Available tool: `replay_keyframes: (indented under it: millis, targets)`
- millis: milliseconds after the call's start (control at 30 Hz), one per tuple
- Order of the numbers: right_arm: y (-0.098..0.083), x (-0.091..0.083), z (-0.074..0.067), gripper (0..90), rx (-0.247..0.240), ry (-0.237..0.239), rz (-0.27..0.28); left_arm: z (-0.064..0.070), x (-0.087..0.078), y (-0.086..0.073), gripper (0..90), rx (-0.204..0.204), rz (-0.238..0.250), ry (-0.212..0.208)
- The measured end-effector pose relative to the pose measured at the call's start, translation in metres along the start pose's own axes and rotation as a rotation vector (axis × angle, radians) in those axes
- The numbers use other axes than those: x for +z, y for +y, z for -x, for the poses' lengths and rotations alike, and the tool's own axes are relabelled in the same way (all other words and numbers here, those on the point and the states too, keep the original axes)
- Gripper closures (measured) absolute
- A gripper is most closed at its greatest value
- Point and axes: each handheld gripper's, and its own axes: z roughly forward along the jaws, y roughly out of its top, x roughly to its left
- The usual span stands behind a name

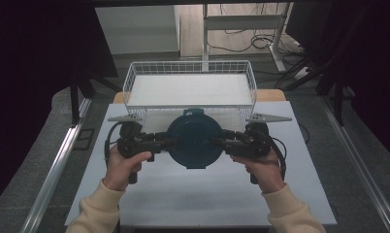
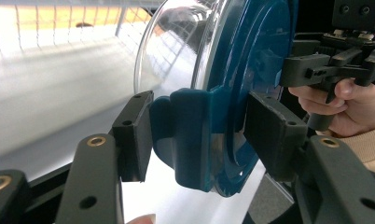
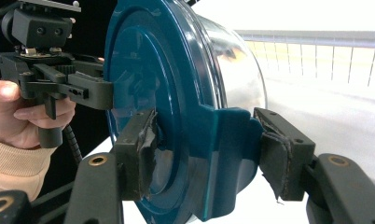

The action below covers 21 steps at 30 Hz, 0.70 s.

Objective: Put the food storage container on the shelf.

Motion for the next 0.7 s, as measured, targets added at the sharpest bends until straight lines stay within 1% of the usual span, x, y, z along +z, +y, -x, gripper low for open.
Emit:
replay_keyframes:
  millis: [100,133,200,300,333,367,633,700]
  targets:
    - [0.008,0.001,0.001,41.6,-0.001,0.004,0.012,0.0,-0.002,0.011,43.7,0.007,0.005,0.008]
    - [0.012,0.002,0.002,41.6,-0.001,0.005,0.015,0.0,-0.002,0.011,43.7,0.007,0.005,0.008]
    - [0.019,0.002,0.003,41.6,-0.003,0.004,0.017,-0.002,-0.003,0.023,43.7,0.015,0.009,0.012]
    - [0.029,0.002,0.004,41.6,-0.005,0.002,0.022,-0.002,-0.005,0.033,43.7,0.025,0.015,0.014]
    - [0.029,0.002,0.004,41.6,-0.005,0.002,0.022,-0.002,-0.005,0.033,43.7,0.025,0.015,0.014]
    - [0.037,0.002,0.003,41.6,-0.008,0.002,0.027,-0.001,-0.007,0.039,43.7,0.034,0.019,0.015]
    - [0.062,-0.003,-0.002,41.6,-0.048,-0.013,0.039,0.003,-0.012,0.062,43.1,0.061,0.038,0.019]
    - [0.068,-0.003,-0.002,41.6,-0.046,-0.014,0.042,0.003,-0.013,0.069,43.1,0.066,0.043,0.022]
